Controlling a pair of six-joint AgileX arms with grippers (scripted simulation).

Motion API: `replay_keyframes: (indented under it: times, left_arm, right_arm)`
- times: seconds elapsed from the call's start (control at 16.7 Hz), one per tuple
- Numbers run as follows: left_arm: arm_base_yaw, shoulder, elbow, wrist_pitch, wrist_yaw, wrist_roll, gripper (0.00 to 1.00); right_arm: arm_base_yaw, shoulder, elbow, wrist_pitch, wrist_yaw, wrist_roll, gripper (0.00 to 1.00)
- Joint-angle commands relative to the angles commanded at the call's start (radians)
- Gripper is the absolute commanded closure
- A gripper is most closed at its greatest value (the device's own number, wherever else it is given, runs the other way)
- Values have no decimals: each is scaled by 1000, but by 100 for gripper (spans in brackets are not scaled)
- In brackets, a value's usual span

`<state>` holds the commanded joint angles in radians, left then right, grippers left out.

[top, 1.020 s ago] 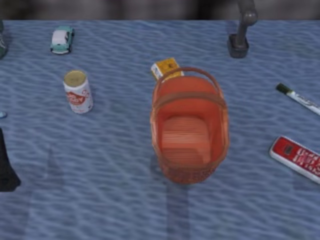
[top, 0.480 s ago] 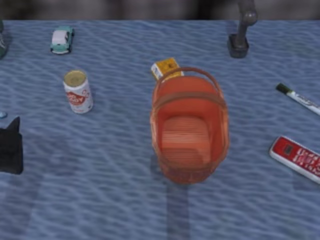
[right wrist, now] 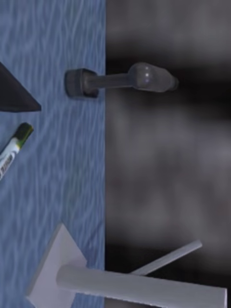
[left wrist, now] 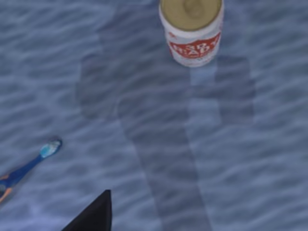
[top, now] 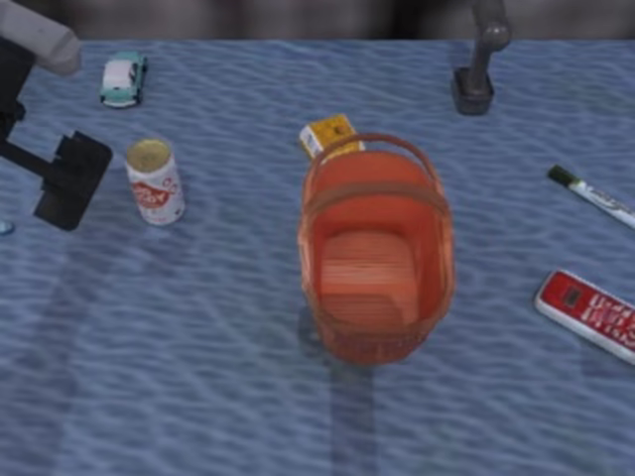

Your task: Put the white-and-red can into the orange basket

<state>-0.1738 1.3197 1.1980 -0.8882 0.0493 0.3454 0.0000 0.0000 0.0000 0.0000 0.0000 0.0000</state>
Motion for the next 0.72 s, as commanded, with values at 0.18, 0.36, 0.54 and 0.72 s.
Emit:
replay_keyframes:
  times: [0.18,0.36,0.54,0.72]
  left_arm:
    - [-22,313,284,-172,-5,81,0]
    - [-36,601,551,-313,-13,152,0]
    - [-42,839,780,-414,-24,208,0]
    - [-42,1011,952,-476,-36,247,0]
  right_arm:
    - [0,0,0,0,0,0,0]
    - [0,0,0,0,0,0,0]
    - [0,0,0,0,0,0,0]
    - [0,0,0,0,0,0,0]
